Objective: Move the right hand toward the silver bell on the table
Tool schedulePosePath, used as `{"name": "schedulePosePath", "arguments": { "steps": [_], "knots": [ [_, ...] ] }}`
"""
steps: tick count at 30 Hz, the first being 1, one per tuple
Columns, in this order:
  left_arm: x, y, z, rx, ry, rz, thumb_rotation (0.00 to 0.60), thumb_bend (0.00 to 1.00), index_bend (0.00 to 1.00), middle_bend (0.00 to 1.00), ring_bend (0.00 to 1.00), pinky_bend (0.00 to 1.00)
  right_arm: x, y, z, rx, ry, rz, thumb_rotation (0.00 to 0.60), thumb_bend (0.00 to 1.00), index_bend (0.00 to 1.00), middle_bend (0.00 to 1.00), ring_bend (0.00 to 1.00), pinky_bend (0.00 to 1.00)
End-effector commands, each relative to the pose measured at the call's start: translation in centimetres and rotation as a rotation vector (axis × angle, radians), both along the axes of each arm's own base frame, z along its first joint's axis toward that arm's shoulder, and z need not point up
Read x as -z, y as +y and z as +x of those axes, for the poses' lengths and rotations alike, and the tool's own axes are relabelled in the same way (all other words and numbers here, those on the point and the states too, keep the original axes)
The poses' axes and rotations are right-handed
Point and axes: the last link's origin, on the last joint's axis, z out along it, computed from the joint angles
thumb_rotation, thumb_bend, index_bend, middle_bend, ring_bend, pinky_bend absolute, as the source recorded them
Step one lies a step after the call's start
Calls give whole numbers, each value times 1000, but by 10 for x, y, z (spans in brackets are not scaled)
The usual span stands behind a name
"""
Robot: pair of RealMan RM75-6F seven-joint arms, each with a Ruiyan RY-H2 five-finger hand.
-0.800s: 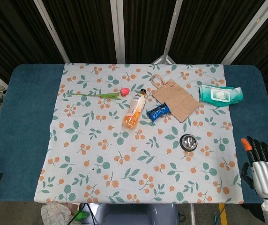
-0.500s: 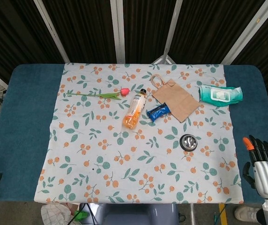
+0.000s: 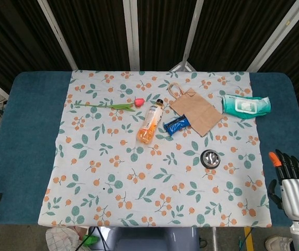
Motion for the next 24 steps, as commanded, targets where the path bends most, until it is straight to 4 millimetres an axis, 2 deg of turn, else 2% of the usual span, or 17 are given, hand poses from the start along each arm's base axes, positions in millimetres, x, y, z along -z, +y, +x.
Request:
{"name": "schedulePosePath", "arguments": {
  "steps": [1, 7, 19, 24],
  "knots": [
    [-1, -1, 0, -2, -7, 5, 600, 334, 56, 0, 0, 102, 3, -3, 5, -22, -14, 1, 600, 807, 0, 0, 0, 0],
    [-2, -1, -1, -3, -10, 6, 600, 335, 56, 0, 0, 102, 19, -18, 18, -69, -45, 63, 600, 807, 0, 0, 0, 0],
    [-1, 1, -1, -13, -4, 7, 600, 334, 56, 0, 0, 102, 65, -83, 62, -113, -43, 154, 600, 807, 0, 0, 0, 0],
    [-1, 3, -2, -20, -2, 10, 600, 334, 56, 0, 0, 102, 87, -103, 68, -98, -39, 207, 600, 807, 0, 0, 0, 0]
  ]
}}
